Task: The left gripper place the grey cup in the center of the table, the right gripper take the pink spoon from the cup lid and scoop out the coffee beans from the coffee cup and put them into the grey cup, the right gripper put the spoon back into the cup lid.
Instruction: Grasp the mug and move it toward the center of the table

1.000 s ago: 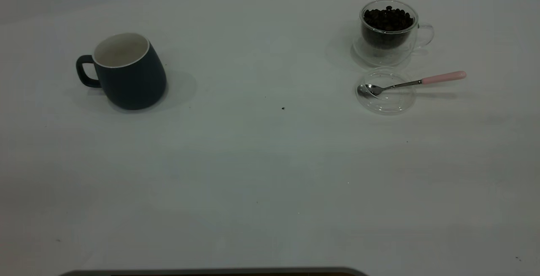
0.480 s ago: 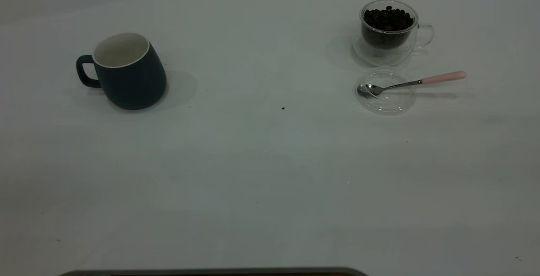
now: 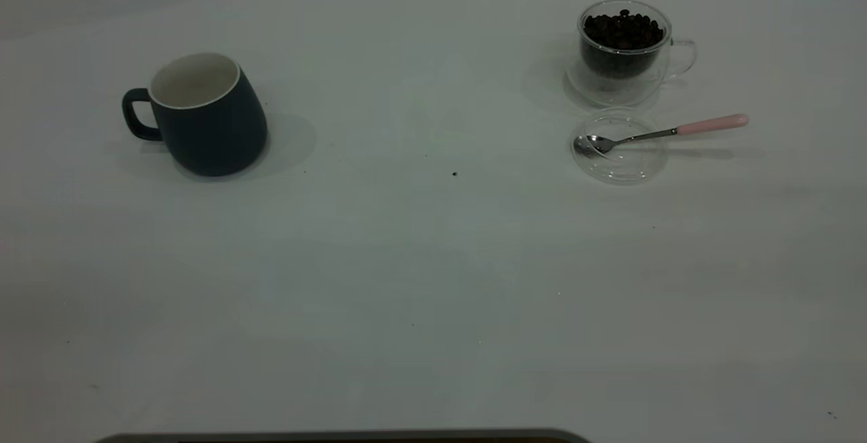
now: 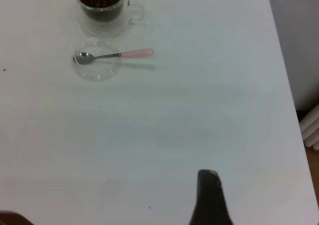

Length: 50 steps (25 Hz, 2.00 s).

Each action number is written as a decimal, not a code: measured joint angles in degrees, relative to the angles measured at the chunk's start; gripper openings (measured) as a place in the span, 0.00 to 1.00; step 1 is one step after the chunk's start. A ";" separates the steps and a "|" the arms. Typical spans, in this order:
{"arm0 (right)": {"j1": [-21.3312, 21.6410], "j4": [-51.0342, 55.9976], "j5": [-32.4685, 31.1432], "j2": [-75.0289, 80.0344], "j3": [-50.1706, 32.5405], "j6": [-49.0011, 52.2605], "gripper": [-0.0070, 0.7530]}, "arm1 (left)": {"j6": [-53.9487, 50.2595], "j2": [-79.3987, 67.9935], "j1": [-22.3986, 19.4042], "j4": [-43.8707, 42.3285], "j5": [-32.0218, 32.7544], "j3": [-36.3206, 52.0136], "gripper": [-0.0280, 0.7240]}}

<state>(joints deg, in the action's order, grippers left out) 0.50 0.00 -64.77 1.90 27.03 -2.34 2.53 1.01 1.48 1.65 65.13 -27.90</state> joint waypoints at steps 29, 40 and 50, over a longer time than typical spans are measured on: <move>0.00 0.00 0.00 0.00 0.00 0.00 0.78 | -0.29 -37.08 0.00 0.34 -10.00 -17.54 0.82; 0.00 0.00 0.00 0.00 0.00 0.00 0.78 | 25.85 -70.01 0.00 0.23 -25.14 -26.98 0.82; 0.00 0.00 0.00 -0.18 0.00 0.00 0.78 | 53.79 -90.60 0.00 0.10 -27.46 -31.89 0.82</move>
<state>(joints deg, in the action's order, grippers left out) 0.50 0.00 -64.77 1.73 27.03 -2.34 56.32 -89.59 1.48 1.75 37.67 -59.79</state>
